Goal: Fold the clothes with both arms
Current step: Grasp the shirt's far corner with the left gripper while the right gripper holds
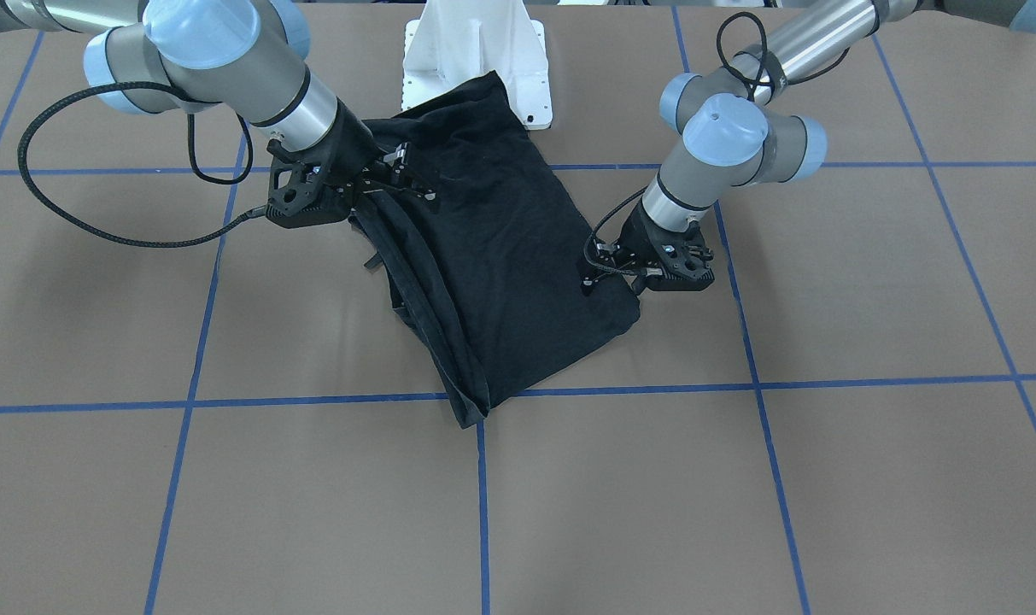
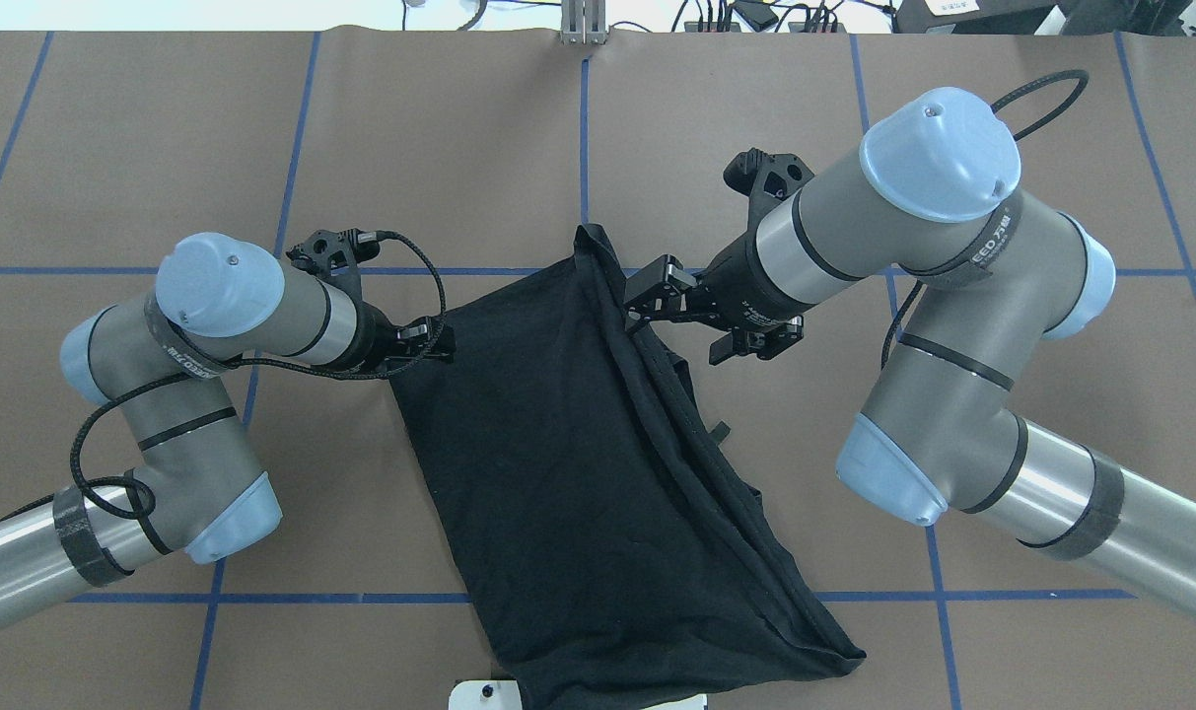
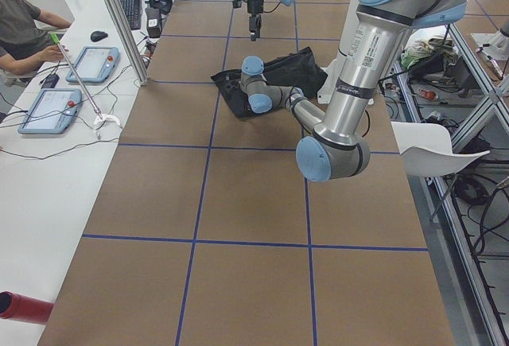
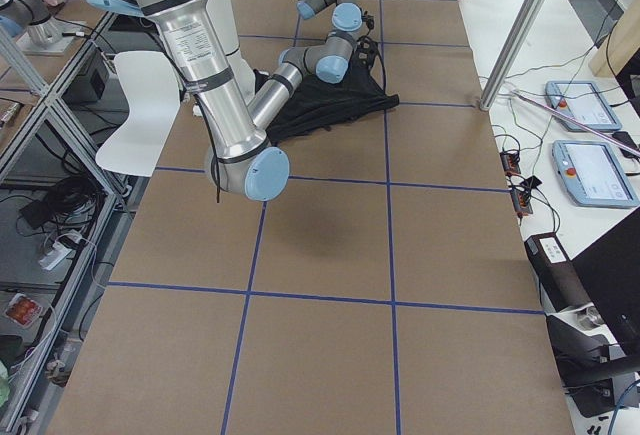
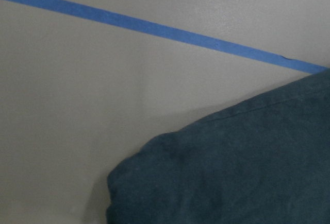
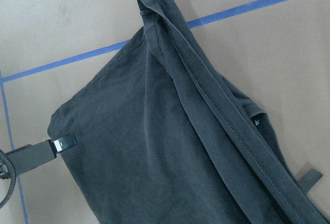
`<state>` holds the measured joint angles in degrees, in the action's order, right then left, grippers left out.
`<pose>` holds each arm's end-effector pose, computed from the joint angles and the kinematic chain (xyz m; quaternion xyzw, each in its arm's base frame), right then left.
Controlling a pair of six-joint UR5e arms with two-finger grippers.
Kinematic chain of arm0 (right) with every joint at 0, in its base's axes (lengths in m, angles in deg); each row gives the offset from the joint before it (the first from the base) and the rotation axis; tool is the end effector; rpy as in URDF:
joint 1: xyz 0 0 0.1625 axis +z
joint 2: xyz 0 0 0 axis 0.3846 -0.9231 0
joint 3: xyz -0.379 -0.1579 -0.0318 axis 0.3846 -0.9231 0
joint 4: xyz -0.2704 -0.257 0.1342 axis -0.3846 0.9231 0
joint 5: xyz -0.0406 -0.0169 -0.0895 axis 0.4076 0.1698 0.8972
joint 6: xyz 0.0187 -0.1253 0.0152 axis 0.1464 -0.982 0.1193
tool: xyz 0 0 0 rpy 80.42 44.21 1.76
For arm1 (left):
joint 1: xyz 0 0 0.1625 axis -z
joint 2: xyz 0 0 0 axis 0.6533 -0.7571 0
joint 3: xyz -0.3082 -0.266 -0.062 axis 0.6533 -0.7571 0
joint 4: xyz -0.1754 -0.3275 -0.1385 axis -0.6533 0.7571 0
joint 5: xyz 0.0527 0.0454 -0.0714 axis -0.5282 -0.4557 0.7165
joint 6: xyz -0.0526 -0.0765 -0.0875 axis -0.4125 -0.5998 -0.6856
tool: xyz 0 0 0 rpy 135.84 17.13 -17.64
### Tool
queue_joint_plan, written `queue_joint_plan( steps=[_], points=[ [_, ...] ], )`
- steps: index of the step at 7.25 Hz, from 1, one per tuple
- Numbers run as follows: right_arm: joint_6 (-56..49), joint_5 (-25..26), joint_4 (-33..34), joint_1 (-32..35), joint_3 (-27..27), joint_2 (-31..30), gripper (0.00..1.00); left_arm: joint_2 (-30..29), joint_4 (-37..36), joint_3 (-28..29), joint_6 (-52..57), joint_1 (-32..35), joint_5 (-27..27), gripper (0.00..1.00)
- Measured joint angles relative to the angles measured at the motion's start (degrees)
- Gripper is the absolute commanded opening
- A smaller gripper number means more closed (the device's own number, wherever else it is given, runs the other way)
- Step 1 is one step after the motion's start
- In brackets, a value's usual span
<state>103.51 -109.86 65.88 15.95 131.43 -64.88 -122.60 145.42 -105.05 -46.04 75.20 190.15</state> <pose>-0.4335 -0.4212 0.2092 -0.0475 -0.5678 0.0714 0.8187 0.4920 -0.4439 0.3523 0.0366 0.5067 -0.0953 0.8560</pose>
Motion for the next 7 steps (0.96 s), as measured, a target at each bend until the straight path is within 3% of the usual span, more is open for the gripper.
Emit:
queue_joint_plan(
  steps=[2,4,5,6,7],
  points=[
    [0.0,0.0,0.0,0.0,0.0,0.0,1.00,0.2,-0.1,0.2,0.2,0.2,-0.1,0.87],
    [0.0,0.0,0.0,0.0,0.0,0.1,1.00,0.2,-0.1,1.0,0.2,0.2,-0.4,0.76],
    [0.0,-0.1,0.0,0.1,0.0,0.1,1.00,0.2,-0.1,1.3,0.0,0.1,-0.5,0.56],
    [0.0,-0.1,0.0,0.2,0.1,0.1,1.00,0.1,-0.1,1.4,-0.1,0.1,-0.5,0.12],
    [0.0,-0.2,0.0,0.3,0.1,0.0,1.00,0.0,-0.1,1.4,-0.6,0.1,-0.6,0.00]
  ],
)
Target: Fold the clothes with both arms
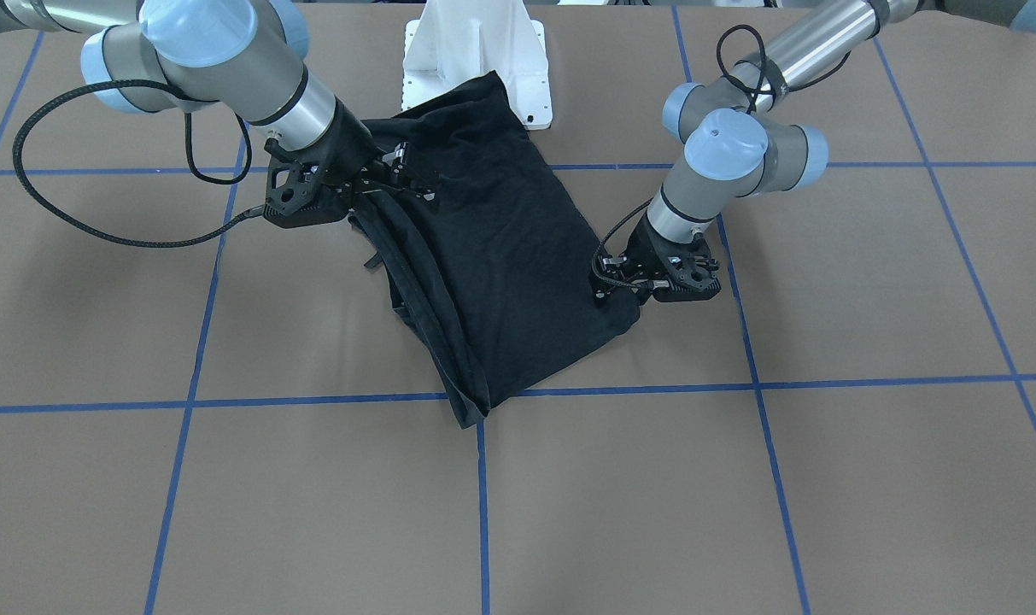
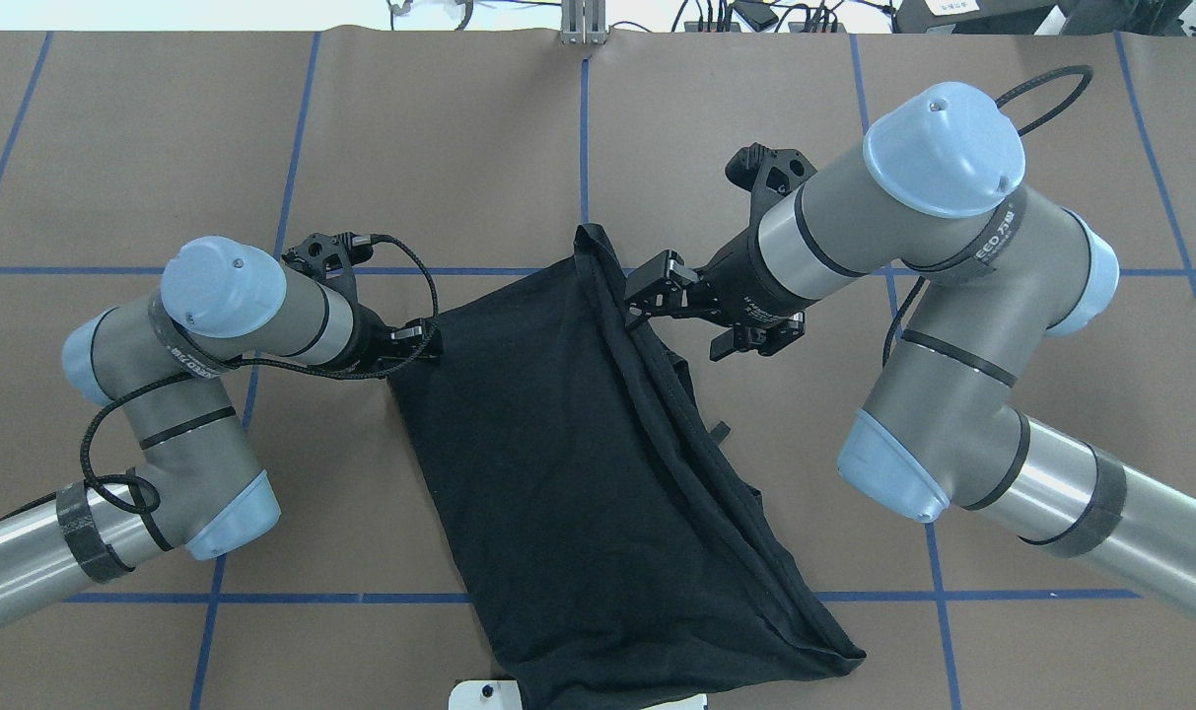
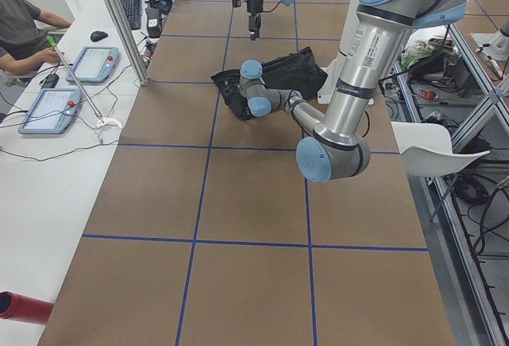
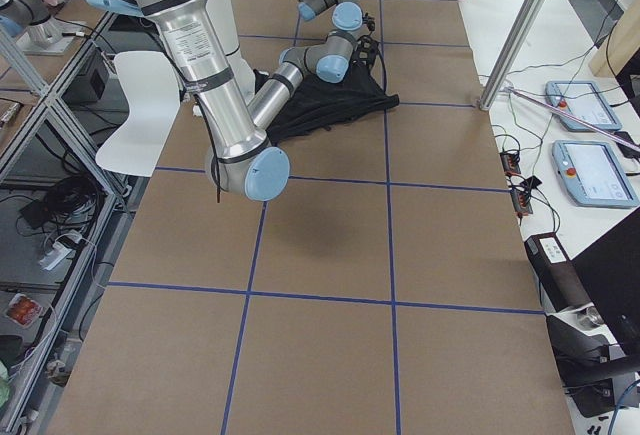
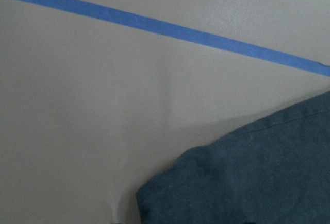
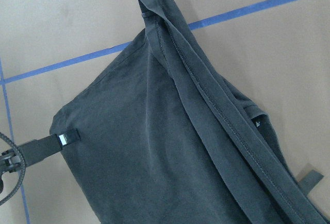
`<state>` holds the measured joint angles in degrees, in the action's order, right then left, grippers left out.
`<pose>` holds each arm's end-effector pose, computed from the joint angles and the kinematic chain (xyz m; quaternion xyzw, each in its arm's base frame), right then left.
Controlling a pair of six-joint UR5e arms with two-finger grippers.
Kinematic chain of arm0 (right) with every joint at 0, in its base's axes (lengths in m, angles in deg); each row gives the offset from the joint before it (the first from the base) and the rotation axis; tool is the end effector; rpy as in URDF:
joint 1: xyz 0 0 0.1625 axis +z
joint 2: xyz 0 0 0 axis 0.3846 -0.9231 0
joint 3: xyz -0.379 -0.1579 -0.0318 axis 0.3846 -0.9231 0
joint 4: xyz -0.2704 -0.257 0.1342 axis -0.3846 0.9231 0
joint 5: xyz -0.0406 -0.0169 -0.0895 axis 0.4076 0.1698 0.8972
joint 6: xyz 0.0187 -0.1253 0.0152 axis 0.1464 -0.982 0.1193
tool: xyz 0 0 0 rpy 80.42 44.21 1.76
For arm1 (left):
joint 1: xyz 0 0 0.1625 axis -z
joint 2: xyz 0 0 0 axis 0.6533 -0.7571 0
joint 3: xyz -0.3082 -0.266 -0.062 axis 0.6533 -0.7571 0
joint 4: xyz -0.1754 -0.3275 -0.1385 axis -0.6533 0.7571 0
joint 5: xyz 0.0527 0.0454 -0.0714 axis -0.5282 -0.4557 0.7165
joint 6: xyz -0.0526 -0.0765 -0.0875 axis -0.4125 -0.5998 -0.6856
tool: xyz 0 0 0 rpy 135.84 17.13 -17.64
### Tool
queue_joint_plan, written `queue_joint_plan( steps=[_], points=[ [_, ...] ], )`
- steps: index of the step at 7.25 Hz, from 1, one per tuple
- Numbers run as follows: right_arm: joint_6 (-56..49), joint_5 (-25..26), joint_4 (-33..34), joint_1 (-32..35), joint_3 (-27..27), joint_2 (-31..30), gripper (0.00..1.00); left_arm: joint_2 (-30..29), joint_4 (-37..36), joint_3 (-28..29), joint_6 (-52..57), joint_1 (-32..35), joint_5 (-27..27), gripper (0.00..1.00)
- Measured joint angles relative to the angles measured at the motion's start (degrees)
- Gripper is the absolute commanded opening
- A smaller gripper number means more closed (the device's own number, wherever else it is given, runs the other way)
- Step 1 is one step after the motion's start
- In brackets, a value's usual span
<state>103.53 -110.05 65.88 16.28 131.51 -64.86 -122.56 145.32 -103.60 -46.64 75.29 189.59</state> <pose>-0.4307 -0.4230 0.2084 -0.0469 -0.5688 0.0727 0.8179 0.4946 -0.4483 0.3657 0.0328 0.4951 -0.1064 0.8617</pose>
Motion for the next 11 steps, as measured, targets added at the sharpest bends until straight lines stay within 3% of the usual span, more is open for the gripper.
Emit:
queue_joint_plan(
  steps=[4,6,11],
  points=[
    [0.0,-0.1,0.0,0.3,0.1,0.0,1.00,-0.6,-0.4,-0.6,-2.9,1.0,0.8,0.00],
    [0.0,-0.5,-0.1,1.2,0.4,0.0,1.00,-2.6,-0.6,0.3,-2.8,5.2,2.4,0.00],
    [-0.4,0.2,-0.1,3.6,0.1,-0.3,1.00,-20.6,1.7,24.3,-2.3,13.3,2.5,0.00]
  ],
)
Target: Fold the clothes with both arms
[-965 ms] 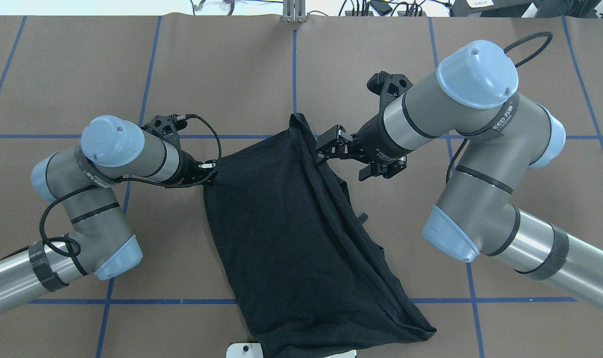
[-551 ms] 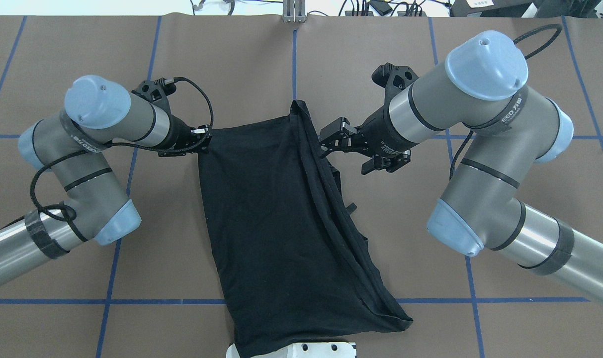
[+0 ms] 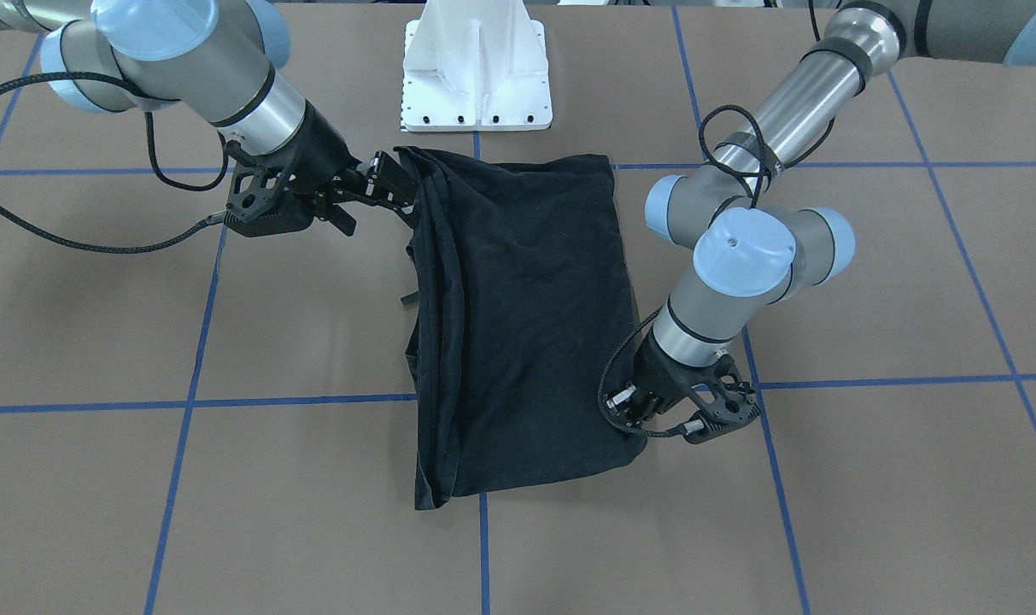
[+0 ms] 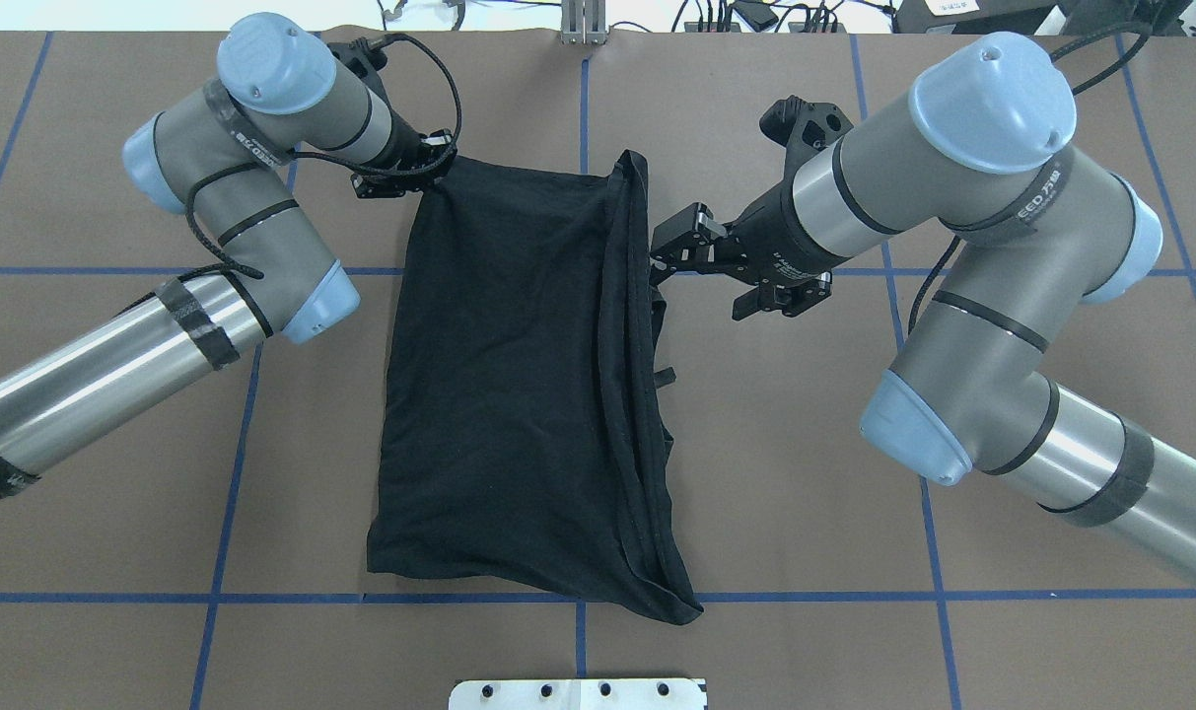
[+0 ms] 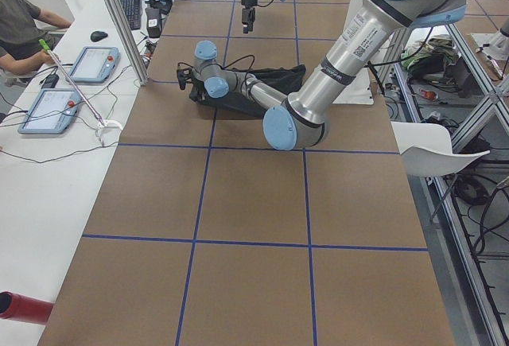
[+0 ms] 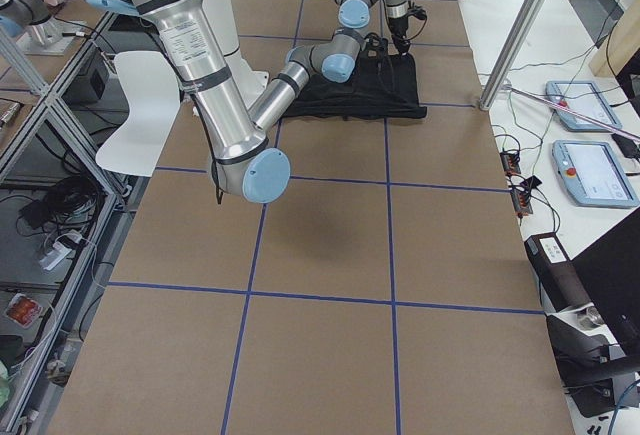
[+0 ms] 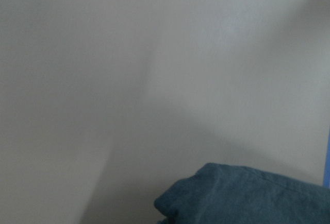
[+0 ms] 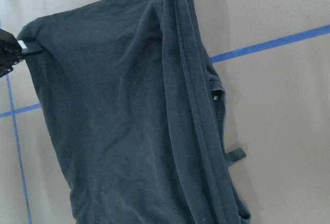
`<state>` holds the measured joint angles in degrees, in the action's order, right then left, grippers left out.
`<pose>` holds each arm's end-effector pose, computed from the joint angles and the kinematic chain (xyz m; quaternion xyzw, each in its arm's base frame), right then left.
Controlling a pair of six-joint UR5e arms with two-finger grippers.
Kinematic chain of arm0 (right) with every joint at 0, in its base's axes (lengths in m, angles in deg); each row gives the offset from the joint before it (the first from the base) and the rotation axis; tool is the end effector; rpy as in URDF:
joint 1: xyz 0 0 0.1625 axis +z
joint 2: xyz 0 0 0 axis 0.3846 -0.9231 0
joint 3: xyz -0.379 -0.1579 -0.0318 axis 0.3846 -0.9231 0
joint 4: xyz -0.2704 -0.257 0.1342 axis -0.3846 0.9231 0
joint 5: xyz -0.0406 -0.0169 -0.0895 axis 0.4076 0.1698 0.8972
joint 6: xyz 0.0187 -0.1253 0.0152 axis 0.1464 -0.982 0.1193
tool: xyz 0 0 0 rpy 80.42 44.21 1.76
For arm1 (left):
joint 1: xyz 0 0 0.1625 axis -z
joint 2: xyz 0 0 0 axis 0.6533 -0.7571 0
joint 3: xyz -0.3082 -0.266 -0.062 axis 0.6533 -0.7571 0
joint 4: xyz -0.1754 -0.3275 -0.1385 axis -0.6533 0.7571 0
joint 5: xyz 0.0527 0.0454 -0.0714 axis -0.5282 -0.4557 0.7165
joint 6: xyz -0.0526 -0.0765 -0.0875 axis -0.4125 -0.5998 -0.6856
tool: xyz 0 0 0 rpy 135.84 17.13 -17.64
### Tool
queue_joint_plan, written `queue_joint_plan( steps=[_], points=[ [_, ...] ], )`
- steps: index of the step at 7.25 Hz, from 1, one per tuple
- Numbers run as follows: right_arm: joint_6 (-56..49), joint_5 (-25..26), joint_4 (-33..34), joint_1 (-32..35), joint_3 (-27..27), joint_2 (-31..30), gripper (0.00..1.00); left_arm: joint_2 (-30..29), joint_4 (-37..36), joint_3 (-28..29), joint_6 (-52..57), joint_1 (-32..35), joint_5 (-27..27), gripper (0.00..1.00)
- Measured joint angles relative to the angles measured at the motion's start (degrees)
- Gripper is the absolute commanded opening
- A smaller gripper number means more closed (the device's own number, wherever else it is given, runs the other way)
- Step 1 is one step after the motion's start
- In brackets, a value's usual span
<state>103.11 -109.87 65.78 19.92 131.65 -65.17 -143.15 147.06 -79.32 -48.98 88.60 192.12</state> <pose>-0.4021 -0.4491 0.2105 -0.0257 -0.5694 0.0967 0.8159 0.4692 -0.6428 0.3093 0.0540 0.4844 -0.2173 0.8457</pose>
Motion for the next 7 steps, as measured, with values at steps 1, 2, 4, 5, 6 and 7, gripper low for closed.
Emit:
queue_joint_plan(
  steps=[1,2,4,5,6,7],
  points=[
    [-0.5,0.1,0.0,0.2,-0.1,-0.1,1.00,-0.8,1.2,2.2,0.0,1.0,0.0,0.00],
    [-0.8,0.5,0.0,0.2,-0.2,-0.2,1.00,-1.1,1.9,3.6,0.1,1.6,-0.1,0.00],
    [-1.2,2.7,0.1,-0.9,-0.4,-0.3,1.00,-1.2,3.1,4.6,0.1,2.3,-0.2,1.00],
    [-1.7,4.7,0.1,-2.2,-1.0,-0.3,1.00,-1.2,4.4,4.5,0.2,2.6,-0.2,1.00],
    [-3.2,7.2,0.0,-4.0,-1.7,-0.2,0.99,-1.1,5.4,4.2,0.2,2.8,-0.3,1.00],
    [-5.6,10.2,-0.2,-6.1,-2.3,-0.2,0.98,-1.1,5.8,3.4,0.2,3.4,-0.4,1.00]
  ],
)
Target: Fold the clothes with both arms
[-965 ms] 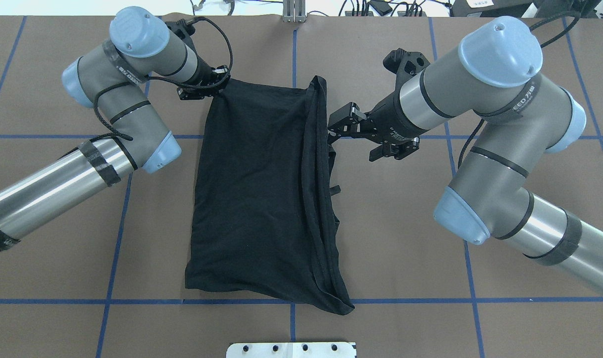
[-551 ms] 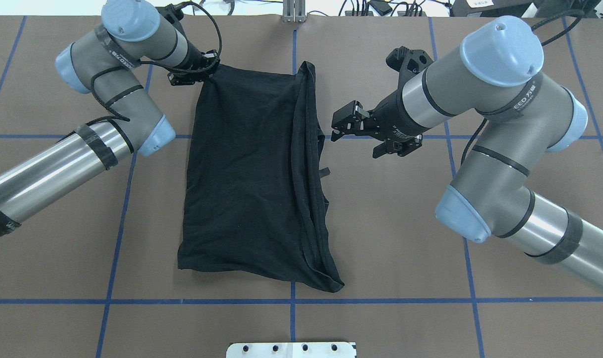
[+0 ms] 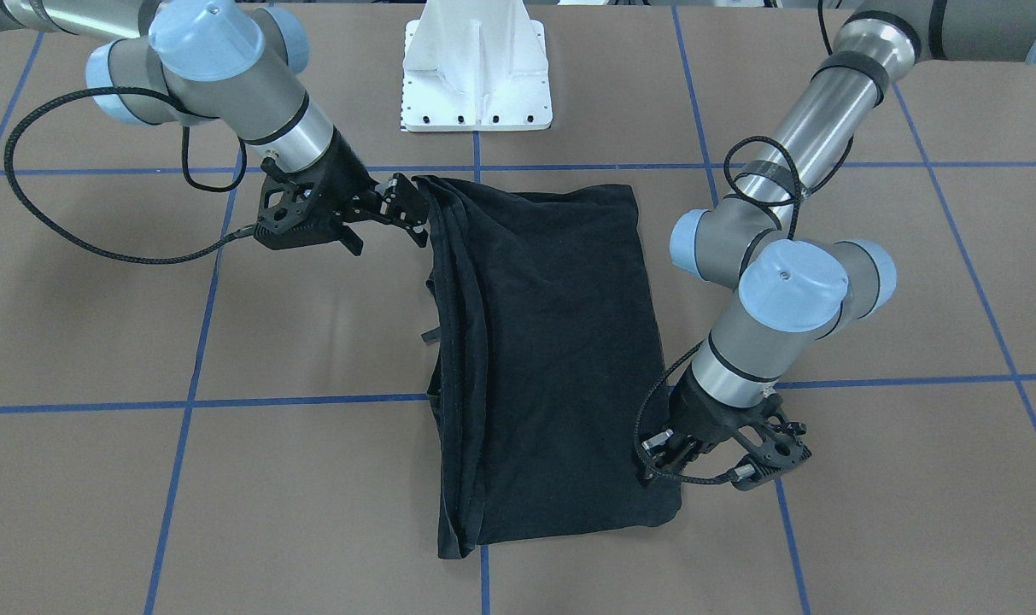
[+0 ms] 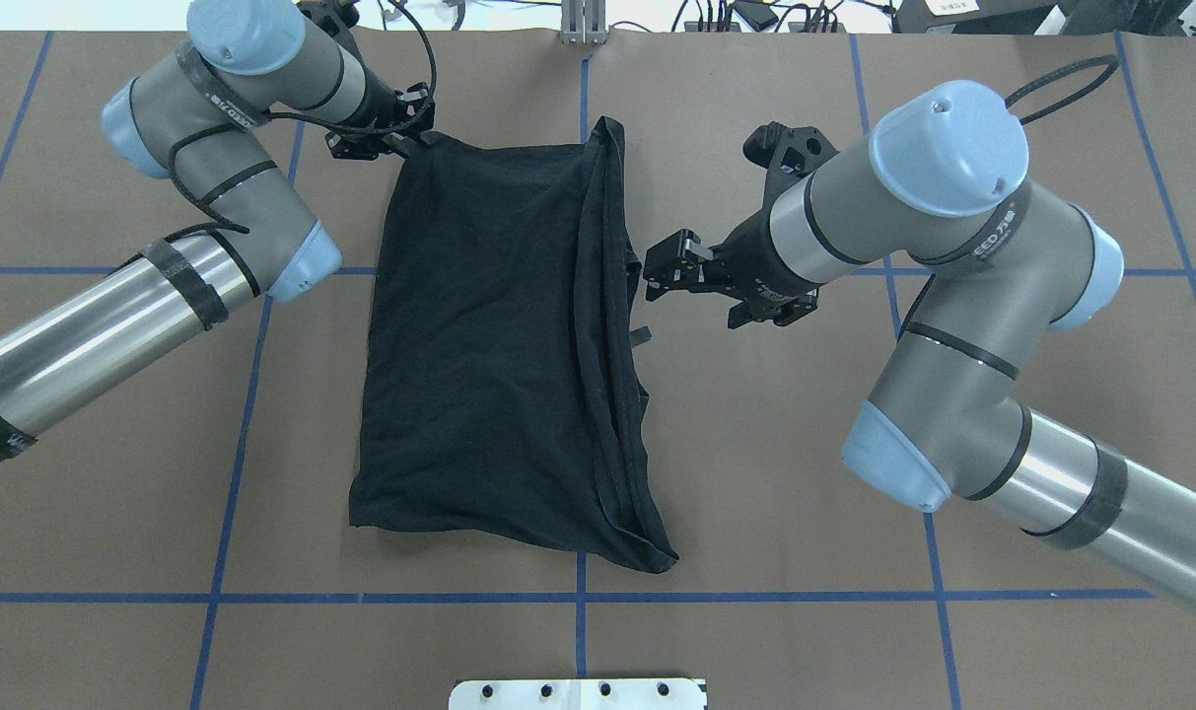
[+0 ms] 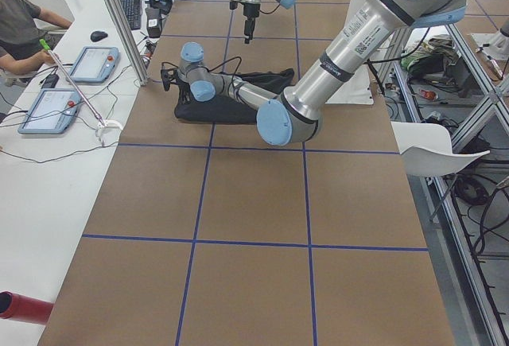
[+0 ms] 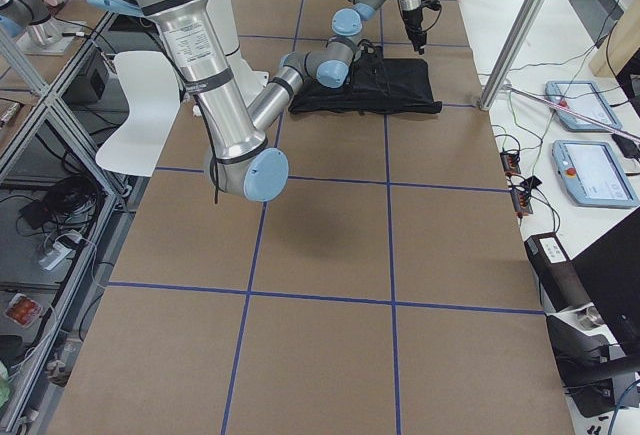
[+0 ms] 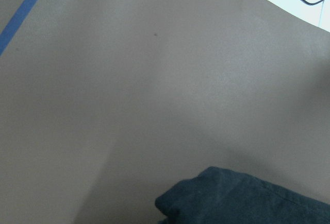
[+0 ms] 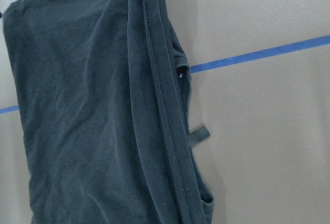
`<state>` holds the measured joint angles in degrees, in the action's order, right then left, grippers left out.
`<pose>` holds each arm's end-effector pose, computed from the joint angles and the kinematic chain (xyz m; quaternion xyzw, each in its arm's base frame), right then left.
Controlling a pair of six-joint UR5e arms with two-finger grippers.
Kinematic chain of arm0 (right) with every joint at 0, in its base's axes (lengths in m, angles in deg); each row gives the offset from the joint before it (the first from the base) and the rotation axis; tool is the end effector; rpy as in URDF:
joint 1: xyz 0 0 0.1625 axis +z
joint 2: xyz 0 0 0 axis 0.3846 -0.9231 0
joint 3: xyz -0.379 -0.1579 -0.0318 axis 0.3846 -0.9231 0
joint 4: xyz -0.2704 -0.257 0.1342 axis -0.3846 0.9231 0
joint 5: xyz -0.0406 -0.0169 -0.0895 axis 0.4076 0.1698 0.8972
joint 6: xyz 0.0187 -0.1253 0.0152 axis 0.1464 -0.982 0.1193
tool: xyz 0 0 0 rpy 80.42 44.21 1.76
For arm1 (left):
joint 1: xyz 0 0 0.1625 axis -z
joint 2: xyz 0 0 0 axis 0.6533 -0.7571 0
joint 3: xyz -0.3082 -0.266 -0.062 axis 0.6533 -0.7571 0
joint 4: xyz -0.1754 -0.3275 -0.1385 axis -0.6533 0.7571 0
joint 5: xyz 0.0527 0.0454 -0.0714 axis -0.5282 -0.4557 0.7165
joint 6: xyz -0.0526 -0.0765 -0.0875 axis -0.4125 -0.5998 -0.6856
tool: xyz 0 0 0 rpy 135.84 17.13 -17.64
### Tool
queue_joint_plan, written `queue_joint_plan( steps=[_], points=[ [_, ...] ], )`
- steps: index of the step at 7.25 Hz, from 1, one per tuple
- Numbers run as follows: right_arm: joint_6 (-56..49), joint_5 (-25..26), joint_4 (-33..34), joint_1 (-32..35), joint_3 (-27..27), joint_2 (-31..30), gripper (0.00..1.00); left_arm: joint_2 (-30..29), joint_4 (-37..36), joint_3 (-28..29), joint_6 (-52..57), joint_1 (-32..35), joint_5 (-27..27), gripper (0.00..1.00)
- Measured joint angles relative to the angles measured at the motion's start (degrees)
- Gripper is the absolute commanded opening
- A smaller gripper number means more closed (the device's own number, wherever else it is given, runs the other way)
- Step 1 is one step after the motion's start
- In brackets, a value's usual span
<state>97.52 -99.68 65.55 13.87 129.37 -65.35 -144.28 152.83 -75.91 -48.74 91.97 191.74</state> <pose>-0.4532 -0.4330 0.2333 0.0346 -0.5372 0.0681 0.8400 0.4361 -0.6774 0.3084 0.0872 0.5028 -0.2317 0.8282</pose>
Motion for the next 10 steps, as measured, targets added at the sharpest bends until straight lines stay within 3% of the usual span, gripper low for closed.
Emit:
queue_joint_plan(
  steps=[2,4,5,6,7,8,10],
  points=[
    [-3.9,3.5,-1.7,-2.9,-0.9,-0.6,0.98,0.2,-0.1,-2.5,0.0,0.7,0.1,1.00],
    [-4.5,4.1,-13.0,-4.1,-4.9,-3.2,0.96,0.5,-0.2,-4.3,0.0,1.1,0.4,1.00],
    [-3.9,4.2,-19.8,-4.3,-8.6,-3.6,0.90,0.6,-0.2,-5.1,0.0,1.3,0.5,1.00],
    [-2.6,4.2,-23.9,-4.5,-11.1,-3.6,0.76,0.7,-0.3,-5.7,0.0,1.4,0.6,1.00],
    [-1.2,4.2,-25.6,-4.6,-12.2,-3.4,0.58,0.7,-0.4,-6.1,0.0,1.4,0.6,1.00],
    [-0.1,4.2,-26.2,-4.7,-13.1,-2.8,0.48,0.7,-0.4,-6.3,0.0,1.5,0.6,1.00],
    [0.9,4.3,-26.5,-5.1,-15.7,-0.7,0.48,0.7,-0.5,-6.4,0.0,1.5,0.6,1.00]
  ],
)
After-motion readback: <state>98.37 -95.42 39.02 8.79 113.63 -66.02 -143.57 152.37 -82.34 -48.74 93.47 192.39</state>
